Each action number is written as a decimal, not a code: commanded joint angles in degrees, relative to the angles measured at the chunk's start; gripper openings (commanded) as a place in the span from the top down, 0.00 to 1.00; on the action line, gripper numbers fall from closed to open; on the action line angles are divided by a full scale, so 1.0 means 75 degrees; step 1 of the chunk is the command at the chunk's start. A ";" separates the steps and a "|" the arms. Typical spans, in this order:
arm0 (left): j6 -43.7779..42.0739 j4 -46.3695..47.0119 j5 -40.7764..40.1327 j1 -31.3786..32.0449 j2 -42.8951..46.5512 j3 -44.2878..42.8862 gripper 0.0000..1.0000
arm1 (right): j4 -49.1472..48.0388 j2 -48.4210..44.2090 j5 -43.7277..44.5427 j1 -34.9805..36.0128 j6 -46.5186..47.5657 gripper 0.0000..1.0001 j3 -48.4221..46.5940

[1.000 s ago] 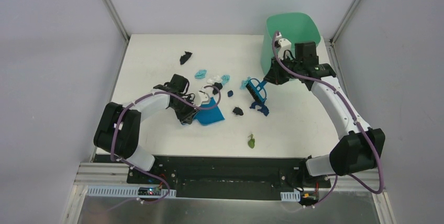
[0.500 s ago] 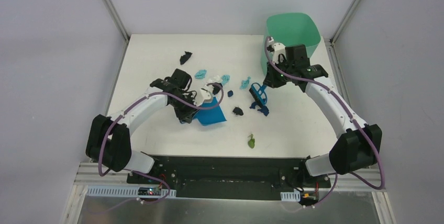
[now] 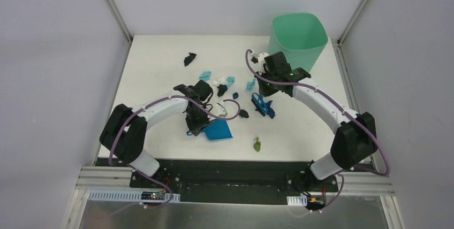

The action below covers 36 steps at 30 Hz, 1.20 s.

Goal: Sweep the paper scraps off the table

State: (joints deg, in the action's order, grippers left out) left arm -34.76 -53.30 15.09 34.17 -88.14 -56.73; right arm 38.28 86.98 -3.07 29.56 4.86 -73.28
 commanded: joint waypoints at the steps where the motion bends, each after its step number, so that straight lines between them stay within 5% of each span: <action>1: 0.0120 -0.0072 -0.0558 0.0354 -0.0241 -0.0420 1.00 | -0.0486 0.0292 0.0747 0.0311 -0.0368 1.00 -0.0388; 14: 0.0163 -0.0087 -0.0512 0.0669 -0.0998 -0.0957 1.00 | -0.0835 0.0891 -0.2413 0.0412 -0.2041 1.00 -0.0699; 21: 0.0185 0.0013 -0.0537 0.0670 -0.1072 -0.1073 1.00 | -0.0969 -0.0050 -0.3694 -0.0355 -0.2557 1.00 -0.0463; 24: 0.0192 0.0012 -0.0506 0.0670 -0.1048 -0.1070 1.00 | -0.0477 -0.0693 -0.2950 -0.0829 -0.1864 1.00 -0.0583; 31: 0.0271 -0.0247 -0.0524 0.0720 -0.1058 -0.1296 1.00 | -0.0234 -0.1536 0.1382 -0.1021 0.0169 1.00 0.0053; 36: 0.0168 -0.0342 -0.0643 0.0770 -0.1098 -0.1423 1.00 | -0.0642 -0.1807 0.2425 -0.1108 0.0606 1.00 0.0917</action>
State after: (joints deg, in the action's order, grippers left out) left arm -33.50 -54.63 11.86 39.24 -96.33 -65.06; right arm 34.96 73.84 3.09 21.71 3.92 -70.57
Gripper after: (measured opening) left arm 0.226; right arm 0.079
